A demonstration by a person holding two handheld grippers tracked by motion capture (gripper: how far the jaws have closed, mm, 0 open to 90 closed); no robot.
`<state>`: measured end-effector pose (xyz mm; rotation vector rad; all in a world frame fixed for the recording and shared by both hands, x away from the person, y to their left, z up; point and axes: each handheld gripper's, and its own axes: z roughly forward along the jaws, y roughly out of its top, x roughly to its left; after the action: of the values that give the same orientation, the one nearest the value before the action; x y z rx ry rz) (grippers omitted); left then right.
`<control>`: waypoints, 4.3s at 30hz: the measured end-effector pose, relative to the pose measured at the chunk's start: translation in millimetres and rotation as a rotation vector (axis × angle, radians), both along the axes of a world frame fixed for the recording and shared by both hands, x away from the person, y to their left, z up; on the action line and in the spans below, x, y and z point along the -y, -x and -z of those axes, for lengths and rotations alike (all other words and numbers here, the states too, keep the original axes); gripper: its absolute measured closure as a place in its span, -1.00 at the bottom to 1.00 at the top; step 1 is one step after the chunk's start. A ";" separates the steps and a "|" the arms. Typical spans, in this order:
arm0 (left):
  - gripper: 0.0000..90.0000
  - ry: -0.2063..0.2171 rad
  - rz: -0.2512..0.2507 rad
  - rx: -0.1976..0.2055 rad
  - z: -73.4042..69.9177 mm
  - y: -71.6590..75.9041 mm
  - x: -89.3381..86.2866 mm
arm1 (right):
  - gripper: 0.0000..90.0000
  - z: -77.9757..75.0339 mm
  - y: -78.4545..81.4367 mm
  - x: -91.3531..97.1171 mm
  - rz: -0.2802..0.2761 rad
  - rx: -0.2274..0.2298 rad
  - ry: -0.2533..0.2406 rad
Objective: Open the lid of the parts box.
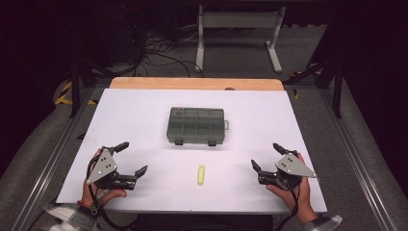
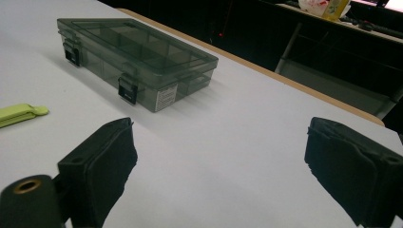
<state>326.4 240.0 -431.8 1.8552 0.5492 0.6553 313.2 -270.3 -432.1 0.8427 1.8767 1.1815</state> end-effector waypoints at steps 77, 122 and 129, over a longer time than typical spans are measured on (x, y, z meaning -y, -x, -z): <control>0.25 -0.201 0.035 -0.390 21.4 -128.9 71.4 | 0.41 9.6 -113.5 -90.0 -0.172 -0.353 0.071; 0.67 -0.141 -0.060 -0.194 4.3 -123.7 64.7 | 0.56 -3.0 -109.5 -84.4 -0.073 -0.162 0.068; 0.44 -0.167 -0.069 -0.168 5.3 -124.7 70.4 | 0.52 -7.3 -109.3 -86.7 -0.075 -0.116 0.092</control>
<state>451.1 169.6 -437.2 2.0683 0.6881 0.6086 422.5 -183.6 -424.8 0.8111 2.0568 1.1023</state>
